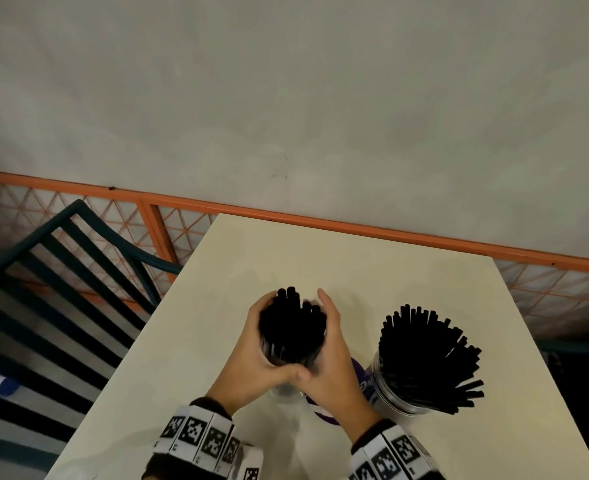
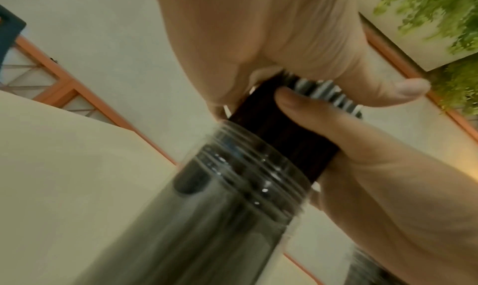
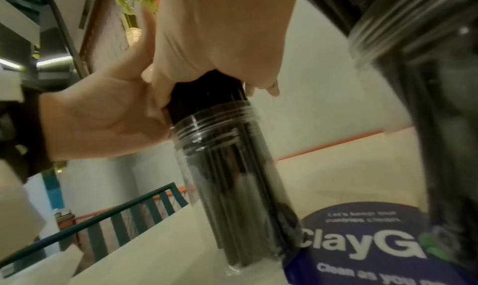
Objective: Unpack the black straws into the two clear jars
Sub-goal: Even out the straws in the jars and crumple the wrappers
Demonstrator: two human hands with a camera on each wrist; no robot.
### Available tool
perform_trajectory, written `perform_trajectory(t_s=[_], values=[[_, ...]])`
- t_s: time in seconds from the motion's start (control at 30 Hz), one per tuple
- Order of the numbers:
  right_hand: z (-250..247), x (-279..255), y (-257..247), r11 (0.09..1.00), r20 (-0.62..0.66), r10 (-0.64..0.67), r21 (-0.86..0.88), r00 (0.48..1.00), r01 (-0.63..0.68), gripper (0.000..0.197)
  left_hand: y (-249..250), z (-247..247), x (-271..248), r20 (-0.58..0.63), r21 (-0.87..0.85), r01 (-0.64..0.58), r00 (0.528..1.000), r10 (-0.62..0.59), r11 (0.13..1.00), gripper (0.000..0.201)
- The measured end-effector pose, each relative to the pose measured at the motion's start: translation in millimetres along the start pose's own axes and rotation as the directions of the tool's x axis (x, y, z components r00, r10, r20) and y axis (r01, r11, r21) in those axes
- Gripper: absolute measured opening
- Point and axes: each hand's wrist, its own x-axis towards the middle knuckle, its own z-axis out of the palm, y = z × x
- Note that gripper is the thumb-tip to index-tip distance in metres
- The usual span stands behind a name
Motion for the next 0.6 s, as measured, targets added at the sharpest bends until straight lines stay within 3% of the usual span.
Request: perform_trajectory(t_s=[0.13,0.27,0.4,0.5,0.6], values=[[-9.6,-1.5,5.6,0.999,0.065,0.027,0.045,0.998,-0.030,0.114,-3.4,-11.5,3.7,0.106,0.005,0.006,0.994,-0.007,1.000,0.130],[-4.7,0.2,11.0,0.998,0.089,0.013,0.061,0.996,-0.018,0.111,-3.4,-7.7,11.5,0.147,0.015,0.021,0.989,-0.023,1.000,0.123],[-1.1,6.5,2.6,0.998,0.038,0.033,0.044,0.999,-0.035,0.086,-5.6,4.9,10.9,0.028,0.054,0.014,0.999,-0.016,0.998,0.087],[-0.8,7.9,-0.5,0.999,0.018,0.024,0.036,1.000,-0.025,0.080,-7.4,8.0,8.1,-0.072,0.036,-0.008,0.997,0.010,0.999,0.081],[0.5,7.3,-2.2,0.997,0.033,0.055,0.049,0.998,-0.057,0.078,-9.9,9.1,8.1,-0.073,0.024,0.010,0.997,-0.009,1.000,0.079]])
